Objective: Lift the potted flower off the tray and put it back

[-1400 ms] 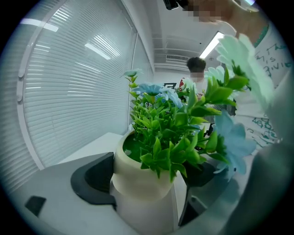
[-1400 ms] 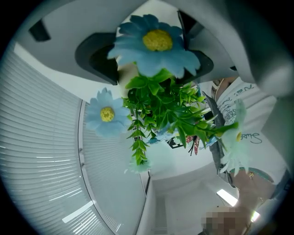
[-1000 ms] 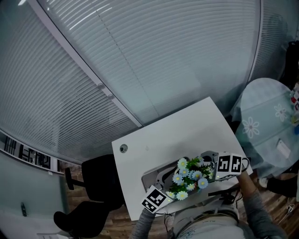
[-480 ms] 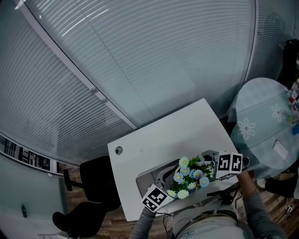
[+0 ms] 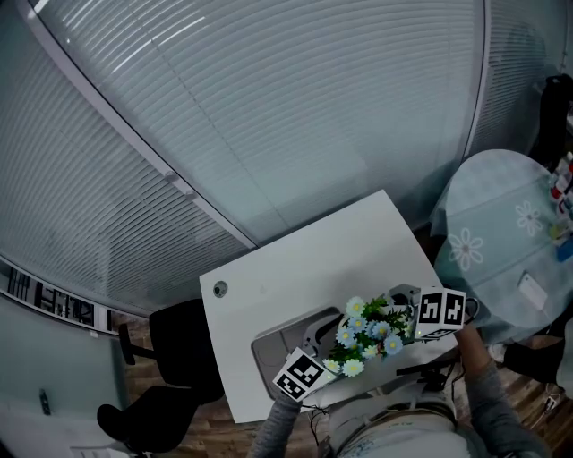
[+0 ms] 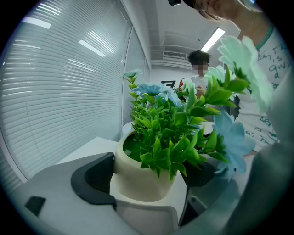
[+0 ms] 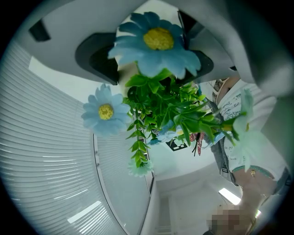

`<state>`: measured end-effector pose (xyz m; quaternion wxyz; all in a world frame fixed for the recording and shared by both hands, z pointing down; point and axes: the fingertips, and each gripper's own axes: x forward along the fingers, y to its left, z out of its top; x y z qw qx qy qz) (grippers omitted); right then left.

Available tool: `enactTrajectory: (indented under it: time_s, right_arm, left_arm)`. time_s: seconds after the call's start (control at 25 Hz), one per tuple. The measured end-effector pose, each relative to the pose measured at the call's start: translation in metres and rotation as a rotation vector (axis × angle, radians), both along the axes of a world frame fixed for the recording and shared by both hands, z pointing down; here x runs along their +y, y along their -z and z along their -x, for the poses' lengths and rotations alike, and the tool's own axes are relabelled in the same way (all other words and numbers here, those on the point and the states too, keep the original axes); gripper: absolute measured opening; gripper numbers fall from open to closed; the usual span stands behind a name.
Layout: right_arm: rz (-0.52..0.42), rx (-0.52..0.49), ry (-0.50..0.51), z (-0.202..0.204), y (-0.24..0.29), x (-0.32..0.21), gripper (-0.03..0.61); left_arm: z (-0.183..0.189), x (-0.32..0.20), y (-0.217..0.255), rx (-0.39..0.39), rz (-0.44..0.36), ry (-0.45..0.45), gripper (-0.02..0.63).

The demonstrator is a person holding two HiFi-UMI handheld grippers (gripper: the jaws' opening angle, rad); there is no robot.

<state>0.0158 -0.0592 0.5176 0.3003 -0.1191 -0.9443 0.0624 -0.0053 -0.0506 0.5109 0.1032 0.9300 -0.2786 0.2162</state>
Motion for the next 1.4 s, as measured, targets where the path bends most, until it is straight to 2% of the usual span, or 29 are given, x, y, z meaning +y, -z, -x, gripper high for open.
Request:
enactTrajectory:
  time_s: [0.4,1.12,1.4]
  right_arm:
    - [0.01,0.025,-0.007,-0.023,-0.016,-0.015,0.38]
    - [0.074,0.091,-0.013,-0.037,-0.059,-0.031,0.38]
    - [0.089,0.129,-0.012,-0.042,-0.081,-0.031,0.38]
  left_arm:
    - [-0.024,-0.016,-0.016,-0.011,0.016,-0.014,0.44]
    - [-0.037,-0.032,-0.059,-0.014,0.096,-0.036,0.44]
    - [-0.042,-0.033,-0.079,-0.054,0.124,-0.057,0.44]
